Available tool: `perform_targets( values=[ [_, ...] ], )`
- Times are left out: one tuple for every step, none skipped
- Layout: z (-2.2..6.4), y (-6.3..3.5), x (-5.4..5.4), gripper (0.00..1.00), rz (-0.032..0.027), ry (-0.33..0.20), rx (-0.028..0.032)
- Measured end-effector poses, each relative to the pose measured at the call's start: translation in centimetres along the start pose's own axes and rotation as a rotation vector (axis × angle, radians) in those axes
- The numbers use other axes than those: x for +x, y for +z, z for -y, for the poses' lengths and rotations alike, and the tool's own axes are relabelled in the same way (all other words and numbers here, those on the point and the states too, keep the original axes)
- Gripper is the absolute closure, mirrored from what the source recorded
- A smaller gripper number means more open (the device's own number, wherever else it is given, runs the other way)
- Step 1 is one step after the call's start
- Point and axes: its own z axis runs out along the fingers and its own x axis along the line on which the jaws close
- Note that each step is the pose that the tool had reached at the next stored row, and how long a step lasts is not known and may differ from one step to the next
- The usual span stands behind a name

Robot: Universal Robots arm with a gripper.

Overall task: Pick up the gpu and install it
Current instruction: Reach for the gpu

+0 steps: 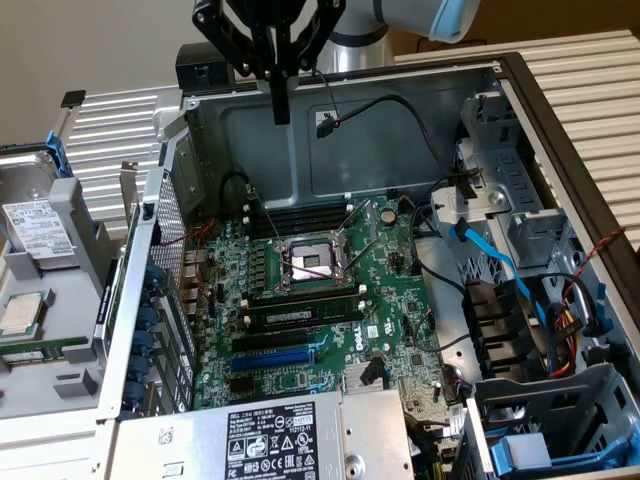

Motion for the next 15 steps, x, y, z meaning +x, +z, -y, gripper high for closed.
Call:
perform_targets(
  values=[
    [0.02, -0.04, 0.3, 0.89, -0.0002, 0.0, 0.0001],
    [0.04, -0.11, 0.6, 0.89, -0.0005, 0.0, 0.0001],
    [0.06, -0.18, 0.9, 0.89, -0.0006, 0.0, 0.0],
    [0.09, -0.25, 1.4, 0.89, -0.0009, 0.0, 0.0002],
    [0.12, -0.29, 1.9, 0.89, -0.0008, 0.0, 0.0],
    [0.15, -0.32, 2.3, 0.89, -0.0008, -0.001, 0.0],
    [0.18, -0.38, 2.7, 0.89, -0.001, -0.001, 0.0002],
    [0.21, -0.47, 3.2, 0.89, -0.0009, -0.001, 0.0001],
    [0.25, -0.54, 3.6, 0.89, -0.0009, -0.001, 0.0001],
    [0.29, -0.63, 4.1, 0.89, -0.0009, -0.001, 0.0],
    [0.33, -0.71, 4.6, 0.89, -0.0009, -0.002, 0.0001],
    [0.39, -0.77, 5.0, 0.89, -0.001, -0.002, 0.0001],
    [0.46, -0.8, 5.4, 0.89, -0.001, -0.002, 0.0001],
    [0.52, -0.81, 5.9, 0.89, -0.0009, -0.002, 0.0],
    [0.57, -0.83, 6.3, 0.89, -0.001, -0.002, 0.0001]
  ],
)
